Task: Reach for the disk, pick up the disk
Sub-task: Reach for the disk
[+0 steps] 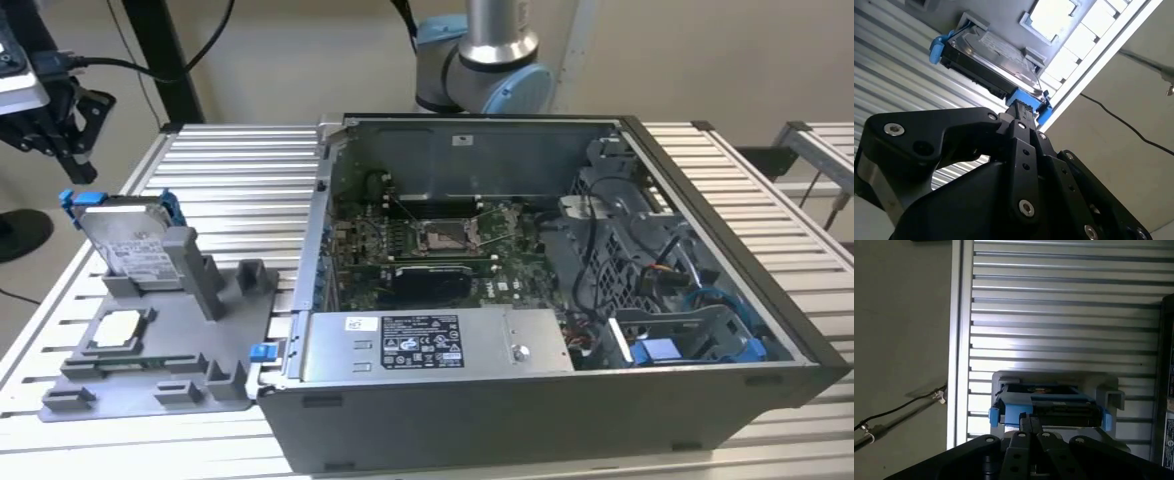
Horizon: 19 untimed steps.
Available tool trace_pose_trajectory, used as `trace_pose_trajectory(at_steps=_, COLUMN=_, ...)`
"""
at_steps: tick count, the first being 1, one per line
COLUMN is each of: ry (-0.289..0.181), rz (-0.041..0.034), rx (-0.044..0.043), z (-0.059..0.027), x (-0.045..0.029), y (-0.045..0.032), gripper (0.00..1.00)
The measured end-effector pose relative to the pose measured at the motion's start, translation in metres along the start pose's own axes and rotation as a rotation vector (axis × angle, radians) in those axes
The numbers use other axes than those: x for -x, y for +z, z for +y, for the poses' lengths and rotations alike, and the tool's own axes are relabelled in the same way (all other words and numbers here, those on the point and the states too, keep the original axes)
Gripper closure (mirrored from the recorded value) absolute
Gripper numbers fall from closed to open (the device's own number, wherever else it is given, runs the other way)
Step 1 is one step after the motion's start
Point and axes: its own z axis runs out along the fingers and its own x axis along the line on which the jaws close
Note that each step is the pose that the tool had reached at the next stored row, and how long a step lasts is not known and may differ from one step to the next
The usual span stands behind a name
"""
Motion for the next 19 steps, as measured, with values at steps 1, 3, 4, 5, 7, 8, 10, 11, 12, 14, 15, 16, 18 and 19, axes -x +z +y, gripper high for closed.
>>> trace_pose_trajectory(at_steps=1, ry=0.0, rz=0.0, rx=0.0, z=-0.0008, x=-0.0001, y=0.0, gripper=1.0)
trace_pose_trajectory(at_steps=3, ry=0.0, rz=0.0, rx=0.0, z=-0.0023, x=-0.0002, y=0.0, gripper=1.0)
trace_pose_trajectory(at_steps=4, ry=0.0, rz=0.0, rx=0.0, z=-0.003, x=-0.0004, y=0.0, gripper=1.0)
trace_pose_trajectory(at_steps=5, ry=0.0, rz=0.0, rx=0.0, z=-0.004, x=-0.0005, y=0.0, gripper=1.0)
trace_pose_trajectory(at_steps=7, ry=0.0, rz=0.0001, rx=0.0, z=-0.0056, x=-0.0006, y=0.0, gripper=1.0)
trace_pose_trajectory(at_steps=8, ry=0.0, rz=0.0001, rx=0.0, z=-0.0062, x=-0.0007, y=0.0, gripper=1.0)
trace_pose_trajectory(at_steps=10, ry=0.0, rz=0.0, rx=0.0, z=-0.007, x=-0.001, y=0.0001, gripper=1.0)
trace_pose_trajectory(at_steps=11, ry=0.0, rz=0.0, rx=0.0, z=-0.0072, x=-0.0012, y=0.0, gripper=1.0)
trace_pose_trajectory(at_steps=12, ry=0.0, rz=0.0001, rx=0.0, z=-0.0074, x=-0.0014, y=0.0, gripper=1.0)
trace_pose_trajectory(at_steps=14, ry=0.0, rz=0.0, rx=0.0, z=-0.0075, x=-0.0014, y=0.0, gripper=1.0)
trace_pose_trajectory(at_steps=15, ry=0.0, rz=0.0, rx=0.0, z=-0.0076, x=-0.0015, y=0.0, gripper=1.0)
trace_pose_trajectory(at_steps=16, ry=0.0, rz=0.0, rx=0.0, z=-0.0076, x=-0.0016, y=0.0, gripper=1.0)
trace_pose_trajectory(at_steps=18, ry=0.0, rz=0.0, rx=0.0, z=-0.0075, x=-0.0016, y=0.0, gripper=1.0)
trace_pose_trajectory(at_steps=19, ry=0.0, rz=0.0, rx=0.0, z=-0.0075, x=-0.0017, y=0.0, gripper=1.0)
